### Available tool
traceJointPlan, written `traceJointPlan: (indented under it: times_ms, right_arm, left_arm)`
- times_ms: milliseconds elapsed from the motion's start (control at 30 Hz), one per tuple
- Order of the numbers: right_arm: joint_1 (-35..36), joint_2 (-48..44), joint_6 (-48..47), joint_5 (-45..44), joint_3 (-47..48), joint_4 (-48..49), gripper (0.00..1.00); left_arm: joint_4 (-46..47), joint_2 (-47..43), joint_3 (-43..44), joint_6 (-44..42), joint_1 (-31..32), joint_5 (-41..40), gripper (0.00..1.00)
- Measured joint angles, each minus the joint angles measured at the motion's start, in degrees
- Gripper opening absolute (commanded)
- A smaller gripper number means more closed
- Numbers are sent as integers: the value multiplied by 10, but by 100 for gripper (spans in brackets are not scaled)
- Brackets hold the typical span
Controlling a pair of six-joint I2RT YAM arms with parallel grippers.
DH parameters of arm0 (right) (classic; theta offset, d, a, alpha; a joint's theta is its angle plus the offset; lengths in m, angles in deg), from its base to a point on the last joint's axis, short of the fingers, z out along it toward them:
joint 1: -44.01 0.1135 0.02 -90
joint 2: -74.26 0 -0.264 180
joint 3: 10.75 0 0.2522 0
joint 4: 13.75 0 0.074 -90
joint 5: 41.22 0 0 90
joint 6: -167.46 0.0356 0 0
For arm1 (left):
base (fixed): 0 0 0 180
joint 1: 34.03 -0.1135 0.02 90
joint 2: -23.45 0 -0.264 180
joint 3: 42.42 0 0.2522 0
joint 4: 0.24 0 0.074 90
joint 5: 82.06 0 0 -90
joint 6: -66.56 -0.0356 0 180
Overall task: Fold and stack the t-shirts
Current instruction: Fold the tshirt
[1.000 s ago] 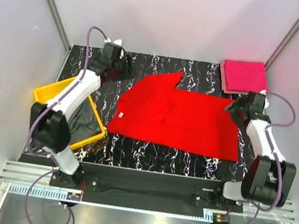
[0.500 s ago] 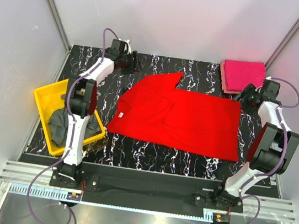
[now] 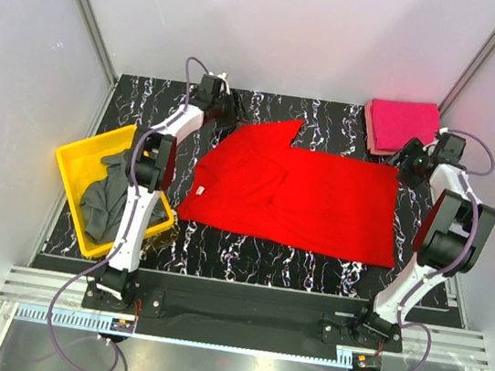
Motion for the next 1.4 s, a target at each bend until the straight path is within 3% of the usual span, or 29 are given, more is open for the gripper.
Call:
traceJointPlan:
  times_ms: [167, 333, 567, 633, 733, 1333, 1367, 1400]
  right_arm:
    - [-33, 54, -3, 16, 47, -28, 64]
    - [-55, 81, -17, 16, 83, -50, 57]
    - [-60, 152, -54, 16, 147, -68, 57]
    - [-60, 165, -65, 16, 151, -75, 50]
    - [-60, 182, -82, 23, 160, -80, 48]
    - [-60, 277, -99, 66, 309, -127, 47]
    - [-60, 278, -99, 68, 310, -127, 47]
    - [-60, 279, -99, 69, 312, -129, 46]
  left_arm:
    - [2, 2, 6, -3, 12, -6, 59]
    - [12, 8, 6, -3, 16, 2, 46]
    - [50, 9, 2, 6, 13, 34, 23]
    - [58, 9, 1, 10, 12, 43, 14]
    - [64, 9, 1, 15, 11, 52, 0]
    - [90, 9, 0, 28, 4, 60, 0]
    - [91, 9, -1, 28, 4, 60, 1]
    - [90, 9, -1, 27, 3, 60, 12]
